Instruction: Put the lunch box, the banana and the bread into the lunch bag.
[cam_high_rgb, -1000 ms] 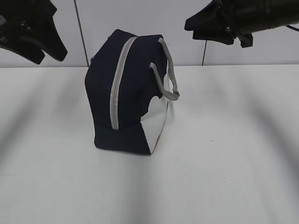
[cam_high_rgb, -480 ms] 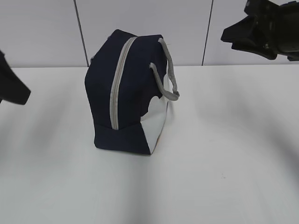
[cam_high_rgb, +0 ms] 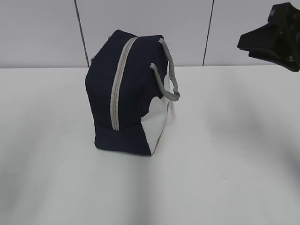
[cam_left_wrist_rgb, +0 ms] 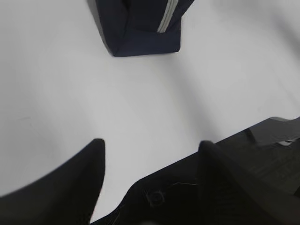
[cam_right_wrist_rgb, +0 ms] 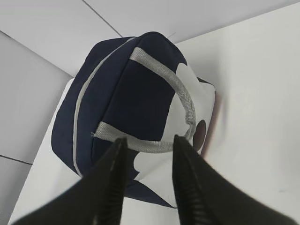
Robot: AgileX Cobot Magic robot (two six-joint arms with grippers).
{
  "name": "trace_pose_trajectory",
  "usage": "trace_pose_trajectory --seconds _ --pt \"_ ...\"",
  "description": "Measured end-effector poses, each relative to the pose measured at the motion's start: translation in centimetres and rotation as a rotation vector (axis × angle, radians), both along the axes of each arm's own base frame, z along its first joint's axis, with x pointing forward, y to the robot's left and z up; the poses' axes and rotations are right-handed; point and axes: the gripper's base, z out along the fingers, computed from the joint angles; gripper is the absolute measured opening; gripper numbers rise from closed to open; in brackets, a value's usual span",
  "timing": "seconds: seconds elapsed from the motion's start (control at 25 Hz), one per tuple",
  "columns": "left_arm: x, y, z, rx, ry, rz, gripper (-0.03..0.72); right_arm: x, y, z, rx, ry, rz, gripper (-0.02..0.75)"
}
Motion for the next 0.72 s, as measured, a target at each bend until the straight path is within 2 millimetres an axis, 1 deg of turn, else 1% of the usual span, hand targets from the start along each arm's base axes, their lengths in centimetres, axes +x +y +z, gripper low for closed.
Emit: trace_pose_trajectory --seconds 0.16,0.44,0.52,0.72 --pt "-2.4 0.6 -1.0 -0.022 -0.045 0.03 0.434 -1.6 -0.1 0.2 -0.007 -0.024 0.002 0.244" --pt "-5.5 2.3 -3.7 0.033 -0.157 0.115 0.434 -5.2 -0.4 0.8 -0.038 -0.114 -0.016 0.243" --pt "-6.0 2.6 -4.4 0.046 -0.174 0.139 0.43 -6.3 -0.5 0.9 -0.052 -0.147 -0.021 0.244" --pt "-6.5 2.9 -4.3 0.049 -0.221 0.158 0.401 -8.7 -0.8 1.3 -0.082 -0.23 -0.048 0.244"
